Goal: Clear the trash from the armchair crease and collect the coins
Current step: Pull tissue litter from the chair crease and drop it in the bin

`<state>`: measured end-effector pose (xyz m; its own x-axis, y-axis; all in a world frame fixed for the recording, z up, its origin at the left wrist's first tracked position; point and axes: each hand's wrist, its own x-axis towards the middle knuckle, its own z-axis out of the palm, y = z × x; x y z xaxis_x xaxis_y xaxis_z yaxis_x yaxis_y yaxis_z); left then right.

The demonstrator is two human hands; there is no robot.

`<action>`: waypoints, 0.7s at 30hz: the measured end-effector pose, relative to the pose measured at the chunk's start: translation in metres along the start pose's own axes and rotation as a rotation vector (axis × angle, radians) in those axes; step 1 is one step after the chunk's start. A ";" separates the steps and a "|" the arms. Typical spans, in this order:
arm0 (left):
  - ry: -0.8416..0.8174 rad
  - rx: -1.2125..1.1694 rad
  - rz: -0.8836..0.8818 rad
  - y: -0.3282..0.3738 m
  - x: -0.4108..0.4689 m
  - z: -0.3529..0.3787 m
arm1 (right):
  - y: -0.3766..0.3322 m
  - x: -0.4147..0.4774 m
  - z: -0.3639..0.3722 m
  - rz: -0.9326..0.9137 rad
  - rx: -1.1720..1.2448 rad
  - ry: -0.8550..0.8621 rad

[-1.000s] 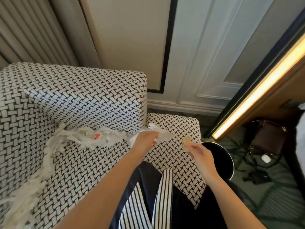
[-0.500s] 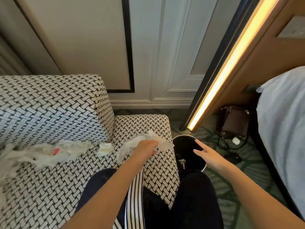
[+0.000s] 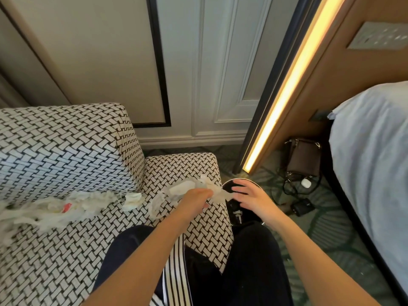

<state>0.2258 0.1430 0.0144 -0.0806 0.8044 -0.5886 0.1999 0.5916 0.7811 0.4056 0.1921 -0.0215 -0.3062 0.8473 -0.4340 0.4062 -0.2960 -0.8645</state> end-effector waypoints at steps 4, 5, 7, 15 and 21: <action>-0.051 -0.001 0.056 0.002 -0.002 0.004 | 0.000 -0.008 0.027 -0.134 -0.064 -0.170; -0.075 0.010 0.068 0.002 -0.003 0.005 | 0.002 -0.009 0.032 -0.169 -0.094 -0.153; -0.108 0.058 0.095 -0.002 -0.003 0.007 | 0.006 -0.009 0.038 -0.202 -0.149 -0.045; -0.069 0.048 0.094 -0.014 0.006 0.006 | 0.013 0.000 0.039 -0.091 -0.052 0.279; -0.030 -0.001 0.035 -0.020 0.013 0.000 | 0.026 0.007 0.022 0.019 0.227 0.509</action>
<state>0.2213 0.1419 -0.0086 -0.0438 0.8225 -0.5671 0.2010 0.5632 0.8015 0.3954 0.1806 -0.0527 0.1765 0.9302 -0.3218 0.1945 -0.3534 -0.9150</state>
